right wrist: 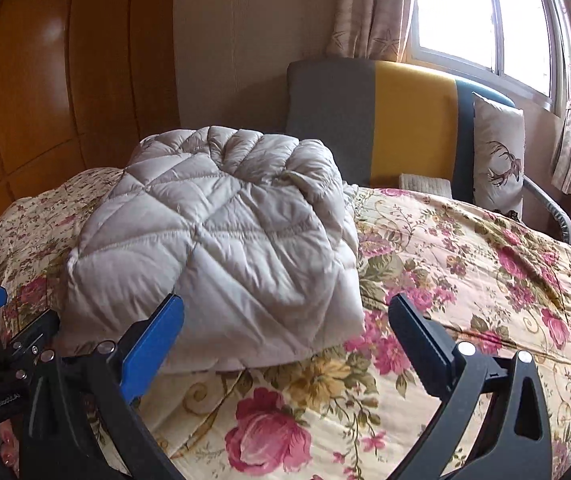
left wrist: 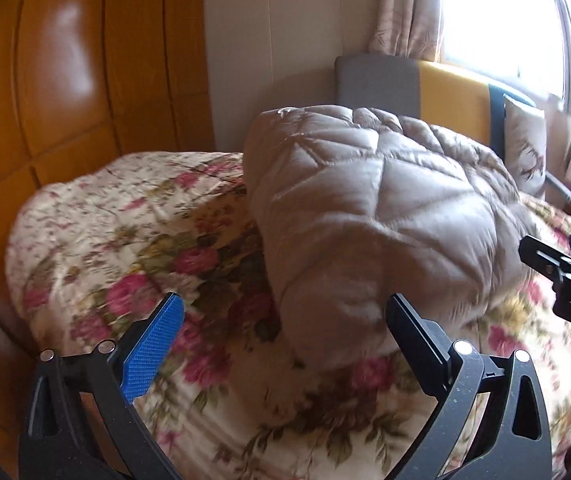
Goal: Fold large clothes
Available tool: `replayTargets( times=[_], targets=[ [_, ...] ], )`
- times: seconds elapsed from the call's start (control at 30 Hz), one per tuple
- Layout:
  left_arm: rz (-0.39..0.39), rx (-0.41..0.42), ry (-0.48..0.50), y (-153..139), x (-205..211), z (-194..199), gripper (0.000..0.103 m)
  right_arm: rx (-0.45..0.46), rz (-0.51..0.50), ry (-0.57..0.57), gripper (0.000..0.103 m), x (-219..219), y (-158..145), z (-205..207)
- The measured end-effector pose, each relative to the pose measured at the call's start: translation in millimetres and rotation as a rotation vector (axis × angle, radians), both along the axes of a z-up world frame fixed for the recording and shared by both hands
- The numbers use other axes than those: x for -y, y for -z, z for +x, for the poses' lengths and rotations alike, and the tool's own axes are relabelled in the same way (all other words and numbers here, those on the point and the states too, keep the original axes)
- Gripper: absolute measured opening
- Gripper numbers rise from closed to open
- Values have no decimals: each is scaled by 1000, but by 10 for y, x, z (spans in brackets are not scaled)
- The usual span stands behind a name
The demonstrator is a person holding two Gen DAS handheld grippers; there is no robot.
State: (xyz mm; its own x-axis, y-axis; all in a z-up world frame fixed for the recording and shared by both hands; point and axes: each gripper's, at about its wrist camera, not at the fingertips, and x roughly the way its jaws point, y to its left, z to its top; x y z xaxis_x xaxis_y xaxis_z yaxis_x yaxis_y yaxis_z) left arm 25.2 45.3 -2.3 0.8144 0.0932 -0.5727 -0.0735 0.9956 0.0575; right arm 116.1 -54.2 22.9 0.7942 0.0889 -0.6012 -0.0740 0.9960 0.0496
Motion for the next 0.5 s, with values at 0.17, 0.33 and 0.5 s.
replayTargets(
  times=[0.17, 0.33, 0.5],
  targets=[
    [43, -8, 6, 1, 90, -132, 100, -44, 23, 15, 101, 69, 65, -225],
    [20, -51, -17, 19, 61, -191, 100, -72, 33, 45, 101, 140, 112, -372],
    [-21, -64, -78, 14, -33, -305, 100, -94, 49, 28, 101, 168, 166, -495]
  ],
)
